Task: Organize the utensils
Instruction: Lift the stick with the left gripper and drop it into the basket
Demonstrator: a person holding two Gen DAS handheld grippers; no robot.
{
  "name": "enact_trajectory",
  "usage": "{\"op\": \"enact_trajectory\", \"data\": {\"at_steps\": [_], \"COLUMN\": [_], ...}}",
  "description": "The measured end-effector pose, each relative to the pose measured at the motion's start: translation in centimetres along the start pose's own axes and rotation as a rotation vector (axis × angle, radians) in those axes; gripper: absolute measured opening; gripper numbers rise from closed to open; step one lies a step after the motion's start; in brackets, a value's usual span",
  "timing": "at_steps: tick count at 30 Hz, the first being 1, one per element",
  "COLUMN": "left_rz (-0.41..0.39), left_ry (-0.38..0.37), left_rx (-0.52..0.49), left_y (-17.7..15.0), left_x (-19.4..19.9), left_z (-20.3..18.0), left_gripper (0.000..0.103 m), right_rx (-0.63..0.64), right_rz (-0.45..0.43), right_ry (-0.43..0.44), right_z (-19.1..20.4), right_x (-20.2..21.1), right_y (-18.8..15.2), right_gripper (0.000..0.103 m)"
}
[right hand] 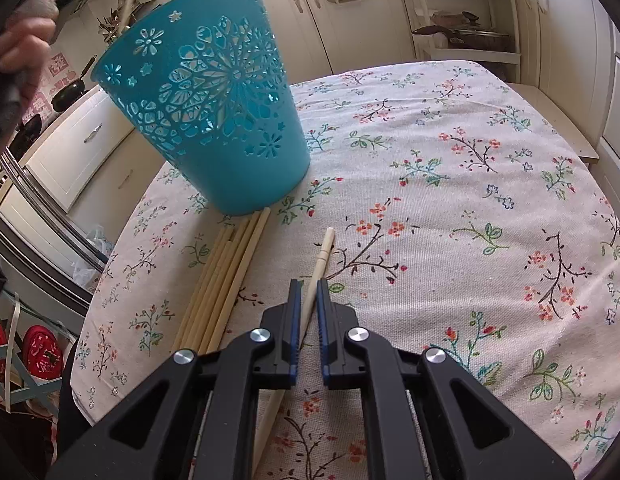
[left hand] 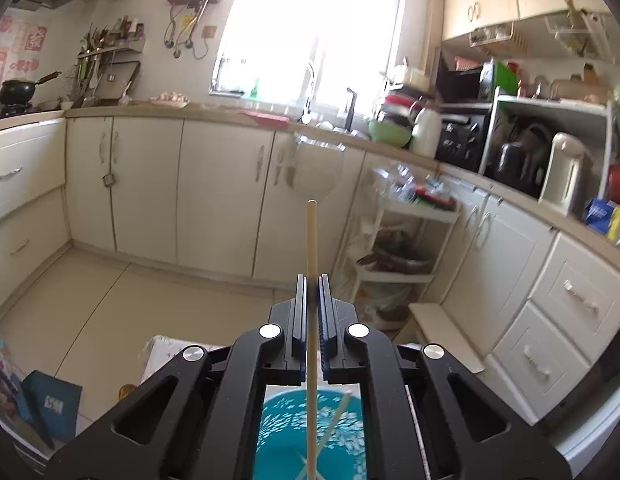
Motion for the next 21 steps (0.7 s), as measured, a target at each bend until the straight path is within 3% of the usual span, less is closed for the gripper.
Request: {"op": "enact_trajectory", "data": {"at_steps": [8, 10, 12, 13, 18, 21], "left_rz": [0.115, 0.139, 0.14, 0.132, 0.103, 0.11], "left_ry": [0.083, 0.093, 0.122, 0.135, 0.173, 0.192], "left_rx": [-0.065, -0.067, -0.067, -0.066, -0.056, -0.036], "left_y": [-4.2, -4.7, -5.0, -5.3, -5.9, -6.4], "left_x": [-1.6, -1.1, 0.1, 0.7, 5.4, 7.7], "left_z": [1.2, 1.7, 2.4, 2.8, 5.0, 6.6], "left_gripper": [0.007, 0.018, 0.05, 0.056, 0.074, 0.079], "right_rx": [0.002, 0.007, 0.013, 0.023, 0.071, 0.123], "right_rz": [0.0, 0.001, 0.003, 0.008, 0.024, 0.031], "right_ry": [0.0, -0.004, -0.008, -0.013, -0.057, -0.113], "right_z": [0.0, 0.1, 0.2, 0.3, 1.2, 2.2], "right_x": [0.0, 0.0, 0.0, 0.1, 0.3, 0.1], "right_y": [0.0, 0.0, 0.0, 0.0, -0.1, -0.2], "right_gripper": [0.009, 0.009, 0.009, 0.009, 0.009, 0.009]}}
Point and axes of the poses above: each gripper's, at about its wrist camera, not at the fingertips, and x roughly against the way its jaws point, z to its left, y to its top, the point moved 1 cm from there along -x, roughly the way its jaws point, and after that the axes turned 11 degrees about x, right-handed, at the moved point
